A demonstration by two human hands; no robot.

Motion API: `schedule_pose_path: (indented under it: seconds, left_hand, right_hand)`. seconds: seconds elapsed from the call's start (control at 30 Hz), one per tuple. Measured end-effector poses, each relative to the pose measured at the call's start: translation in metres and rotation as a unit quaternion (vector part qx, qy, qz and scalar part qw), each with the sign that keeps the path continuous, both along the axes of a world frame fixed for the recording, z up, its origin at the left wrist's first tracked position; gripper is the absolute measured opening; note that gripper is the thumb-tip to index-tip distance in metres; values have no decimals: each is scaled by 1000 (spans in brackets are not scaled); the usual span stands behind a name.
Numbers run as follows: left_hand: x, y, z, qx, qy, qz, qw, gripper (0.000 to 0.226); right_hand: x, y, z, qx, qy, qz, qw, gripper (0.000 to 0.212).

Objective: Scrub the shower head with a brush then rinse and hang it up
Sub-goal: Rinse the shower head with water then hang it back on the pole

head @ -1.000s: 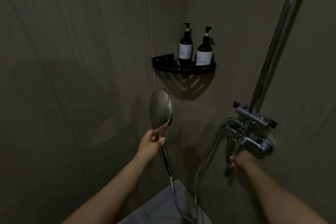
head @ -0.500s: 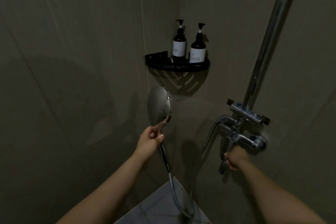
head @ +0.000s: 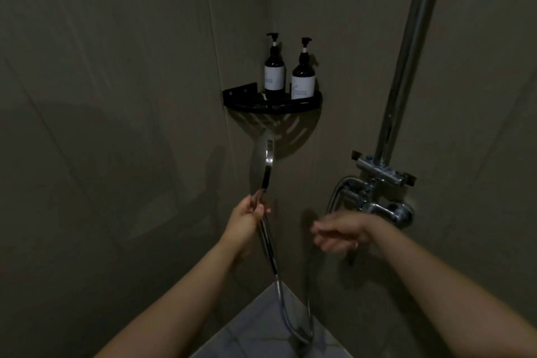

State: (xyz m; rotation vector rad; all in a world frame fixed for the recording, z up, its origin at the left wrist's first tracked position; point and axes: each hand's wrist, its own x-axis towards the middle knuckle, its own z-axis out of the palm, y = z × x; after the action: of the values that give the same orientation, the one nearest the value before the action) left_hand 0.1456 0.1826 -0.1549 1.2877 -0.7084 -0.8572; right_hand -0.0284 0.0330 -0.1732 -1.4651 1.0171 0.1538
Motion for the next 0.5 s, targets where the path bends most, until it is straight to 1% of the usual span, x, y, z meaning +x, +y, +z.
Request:
schedule_pose_path:
  seconds: [0.03,0.1,0.17,0.3,0.37,0.4,0.43,0.5]
  left_hand:
    - [-7,1,3,0,4,-23,1000,32]
    - [-23,4,11,-7,19,-77,997,35]
    - [-36,5,21,-17,35,-128,991,36]
    - [-49,5,47,-14,76,-211,975,26]
    - [-55,2,61,-1,59,-226,972,25]
    - [-58,-2,67,2,41,-220,975,24]
    - [-60,-7,72,2,19,-200,980,25]
    - [-65,-18,82,-2,-23,-134,991,29]
  right_hand:
    - [6,6,17,-10,-92,-13,996,16]
    - [18,16,52,-42,-253,-43,966,27]
    - [25,24,76,-58,-353,-68,931,31]
    - [11,30,98,6,-453,-151,879,23]
    - [3,32,106,41,-503,-176,845,28]
    - [0,33,111,29,-517,-188,834,31]
    - [0,34,117,-7,-518,-206,830,34]
    - [2,37,128,-117,-487,-254,828,43]
